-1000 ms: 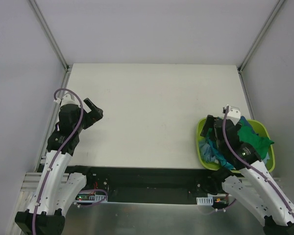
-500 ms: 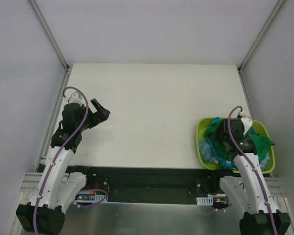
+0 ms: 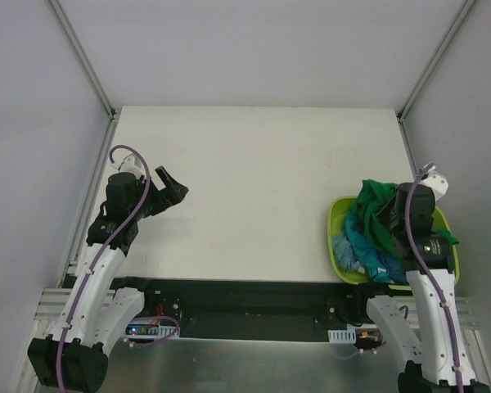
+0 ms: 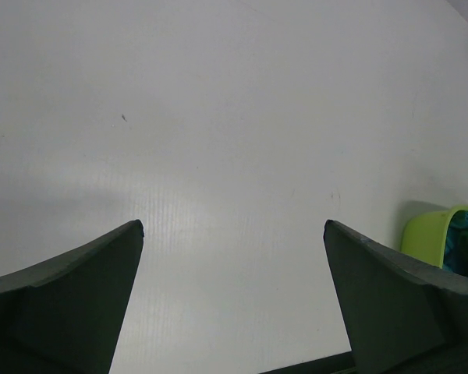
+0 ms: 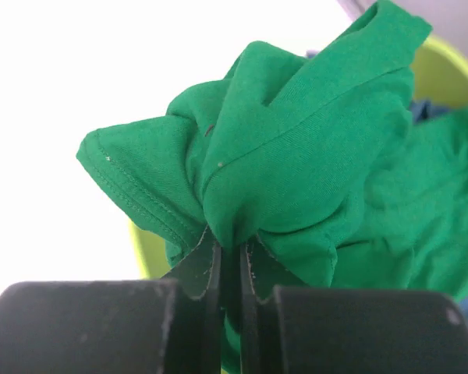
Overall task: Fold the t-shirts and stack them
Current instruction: Grab crumpled tshirt from bin with the right arm, then move the tshirt to the center of the board, then flatten out the tshirt
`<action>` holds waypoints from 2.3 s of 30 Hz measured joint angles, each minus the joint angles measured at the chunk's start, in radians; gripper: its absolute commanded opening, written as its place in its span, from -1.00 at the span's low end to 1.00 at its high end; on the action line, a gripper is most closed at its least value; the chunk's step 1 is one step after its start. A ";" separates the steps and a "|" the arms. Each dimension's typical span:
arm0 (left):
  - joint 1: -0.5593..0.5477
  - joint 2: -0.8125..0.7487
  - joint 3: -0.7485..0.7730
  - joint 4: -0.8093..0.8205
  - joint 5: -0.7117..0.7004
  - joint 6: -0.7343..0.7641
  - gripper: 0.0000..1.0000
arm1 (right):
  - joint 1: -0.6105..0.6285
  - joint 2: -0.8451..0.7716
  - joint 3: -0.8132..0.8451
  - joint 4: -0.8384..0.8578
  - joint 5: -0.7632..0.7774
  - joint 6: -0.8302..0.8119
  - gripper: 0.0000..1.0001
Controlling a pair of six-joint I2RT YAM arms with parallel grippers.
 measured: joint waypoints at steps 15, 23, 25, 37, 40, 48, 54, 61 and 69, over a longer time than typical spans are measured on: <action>0.000 -0.006 -0.064 0.052 0.110 -0.001 0.98 | 0.281 0.364 0.768 0.087 -0.335 -0.095 -0.97; 0.000 -0.079 -0.082 0.032 0.078 -0.062 0.98 | 0.694 0.927 1.324 0.136 -0.330 -0.204 -0.86; 0.000 -0.108 -0.082 0.014 0.050 -0.081 0.98 | 0.719 1.002 1.374 0.142 -0.335 -0.210 -0.78; 0.000 -0.126 -0.102 -0.032 -0.084 -0.134 0.98 | 0.372 0.862 0.486 0.282 -0.285 -0.092 0.93; 0.000 -0.014 -0.102 -0.032 -0.080 -0.131 0.98 | 0.330 0.861 0.407 0.275 -0.298 -0.107 0.93; 0.000 0.282 -0.103 -0.033 -0.031 -0.117 0.94 | 0.424 0.837 0.402 0.359 -0.439 -0.335 0.93; -0.006 0.430 -0.103 -0.031 0.003 -0.105 0.75 | 0.515 0.962 0.474 0.373 -0.452 -0.533 0.94; -0.123 0.576 -0.041 -0.021 -0.024 -0.093 0.33 | 0.531 1.207 0.649 0.331 -0.470 -0.718 0.86; -0.193 0.730 0.051 0.000 -0.076 -0.081 -1.00 | 0.513 1.327 0.707 0.298 -0.472 -0.786 0.51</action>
